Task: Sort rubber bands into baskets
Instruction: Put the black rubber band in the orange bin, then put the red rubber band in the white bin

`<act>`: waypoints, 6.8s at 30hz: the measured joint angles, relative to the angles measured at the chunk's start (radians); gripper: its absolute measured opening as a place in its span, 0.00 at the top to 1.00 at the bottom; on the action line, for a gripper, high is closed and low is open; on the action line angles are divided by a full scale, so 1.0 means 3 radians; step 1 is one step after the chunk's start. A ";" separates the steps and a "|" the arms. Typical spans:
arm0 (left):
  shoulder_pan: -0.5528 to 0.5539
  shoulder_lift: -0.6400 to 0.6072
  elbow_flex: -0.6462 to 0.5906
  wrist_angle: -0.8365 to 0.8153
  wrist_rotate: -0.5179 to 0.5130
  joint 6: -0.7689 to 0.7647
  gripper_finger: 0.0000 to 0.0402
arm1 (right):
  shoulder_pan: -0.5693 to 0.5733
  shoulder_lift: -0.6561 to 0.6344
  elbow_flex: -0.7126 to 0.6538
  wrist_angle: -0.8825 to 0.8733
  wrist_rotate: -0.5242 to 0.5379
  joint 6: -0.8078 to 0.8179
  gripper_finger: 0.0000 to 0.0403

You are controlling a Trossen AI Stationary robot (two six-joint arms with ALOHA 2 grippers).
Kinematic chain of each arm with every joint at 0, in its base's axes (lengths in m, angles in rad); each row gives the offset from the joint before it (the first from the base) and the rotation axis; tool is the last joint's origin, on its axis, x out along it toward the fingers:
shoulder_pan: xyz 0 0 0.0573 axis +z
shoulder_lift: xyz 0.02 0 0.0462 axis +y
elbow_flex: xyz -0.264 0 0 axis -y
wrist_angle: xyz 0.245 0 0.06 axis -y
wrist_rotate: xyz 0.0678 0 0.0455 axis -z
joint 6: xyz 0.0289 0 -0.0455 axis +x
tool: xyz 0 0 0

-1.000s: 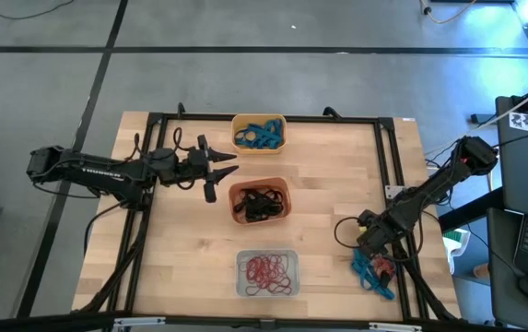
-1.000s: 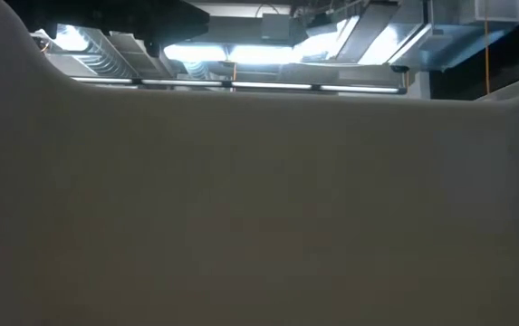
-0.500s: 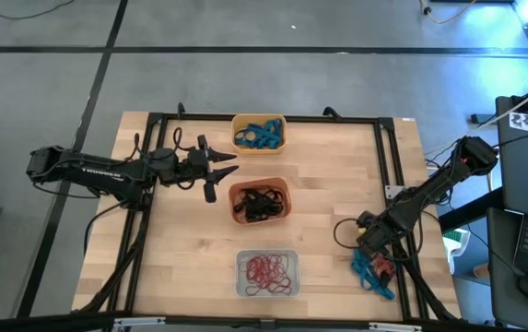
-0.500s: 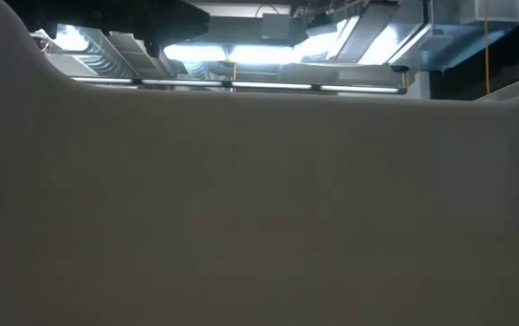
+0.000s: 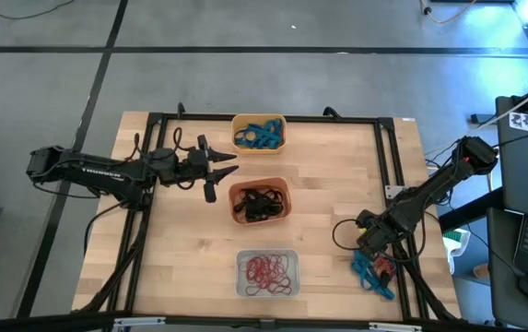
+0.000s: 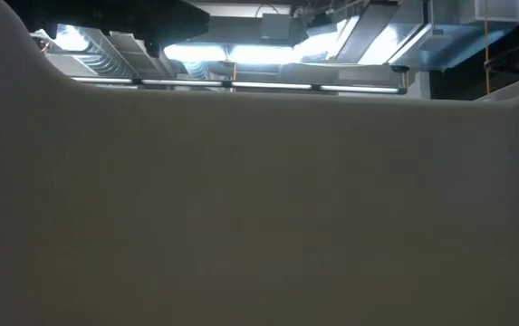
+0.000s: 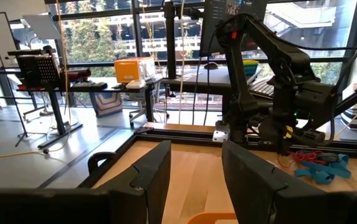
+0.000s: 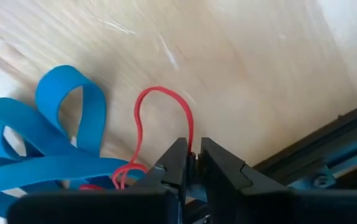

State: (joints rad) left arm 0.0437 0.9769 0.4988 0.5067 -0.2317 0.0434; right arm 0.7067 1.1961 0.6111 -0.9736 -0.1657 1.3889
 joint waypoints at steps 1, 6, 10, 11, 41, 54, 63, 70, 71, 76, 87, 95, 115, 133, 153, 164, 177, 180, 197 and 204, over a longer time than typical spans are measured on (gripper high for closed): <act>0.0000 0.0000 0.0000 0.0005 0.0000 0.0016 0.65 | 0.0000 -0.0001 0.0014 -0.0008 0.0013 -0.0021 0.89; 0.0000 0.0000 0.0000 0.0010 0.0000 0.0025 0.65 | 0.0000 -0.0001 0.0101 -0.0010 0.0189 -0.0086 0.89; 0.0000 0.0000 0.0000 0.0022 0.0000 0.0026 0.65 | -0.0001 -0.0001 0.0170 -0.0007 0.0657 -0.0146 0.89; 0.0000 0.0000 0.0000 0.0022 0.0000 0.0026 0.65 | -0.0001 -0.0001 0.0175 0.0002 0.0814 -0.0158 0.89; 0.0000 0.0000 0.0000 0.0021 0.0000 0.0034 0.65 | -0.0001 -0.0001 0.0176 -0.0002 0.2083 -0.0203 0.60; 0.0000 0.0000 0.0000 0.0021 0.0000 0.0033 0.65 | -0.0001 -0.0003 -0.0038 0.0334 0.1964 -0.0135 0.60; 0.0001 0.0001 0.0000 0.0021 0.0000 0.0031 0.65 | -0.0001 -0.0003 -0.0388 0.0617 0.1832 0.0217 0.60; 0.0000 0.0001 0.0000 0.0021 0.0000 0.0052 0.65 | -0.0001 -0.0003 -0.0516 0.0950 0.1859 0.0069 0.60; 0.0001 0.0000 0.0000 0.0021 0.0000 0.0053 0.65 | -0.0001 -0.0003 -0.0516 0.0953 0.1861 0.0068 0.60; 0.0001 0.0000 0.0000 0.0020 -0.0001 0.0053 0.65 | -0.0001 -0.0003 -0.0516 0.0967 0.1845 0.0045 0.60; 0.0000 0.0000 0.0000 0.0020 0.0000 0.0053 0.65 | -0.0001 -0.0003 -0.0516 0.0876 0.1796 -0.0093 0.61; 0.0000 0.0000 0.0000 0.0020 -0.0001 0.0053 0.65 | -0.0001 -0.0003 -0.0516 0.0877 0.1796 -0.0111 0.84; 0.0001 0.0000 0.0000 0.0020 -0.0001 0.0054 0.65 | -0.0001 -0.0003 0.0104 0.0280 0.2312 -0.0468 0.97; 0.0000 0.0000 0.0000 0.0021 0.0000 0.0052 0.65 | -0.0850 -0.0003 0.0607 0.1920 0.2393 -0.2710 0.97; 0.0000 0.0000 -0.0001 0.0022 0.0000 0.0037 0.65 | -0.1671 0.0878 0.0606 0.3622 0.1719 -0.3514 0.98; 0.0000 0.0000 -0.0001 0.0022 0.0000 0.0046 0.65 | -0.1929 0.1303 0.0621 0.4032 0.1624 -0.3466 0.96; 0.0000 0.0000 -0.0001 0.0022 0.0000 0.0048 0.65 | -0.1943 0.1328 0.0893 0.3528 0.1473 -0.3417 0.50; 0.0000 0.0000 -0.0001 0.0021 -0.0001 0.0047 0.65 | -0.1943 0.1327 0.1045 0.3186 0.1472 -0.3417 0.46; 0.0001 0.0000 -0.0001 0.0008 0.0000 0.0042 0.65 | -0.1334 0.0801 0.1384 0.1217 0.1626 -0.2446 0.45; 0.0001 0.0000 -0.0001 0.0011 0.0000 0.0026 0.65 | -0.1003 0.0730 0.1384 0.0578 0.1513 -0.1972 0.45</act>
State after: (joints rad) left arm 0.0441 0.9768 0.4984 0.5098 -0.2317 0.0513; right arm 0.4059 1.4152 1.0264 -0.8001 0.2884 0.7975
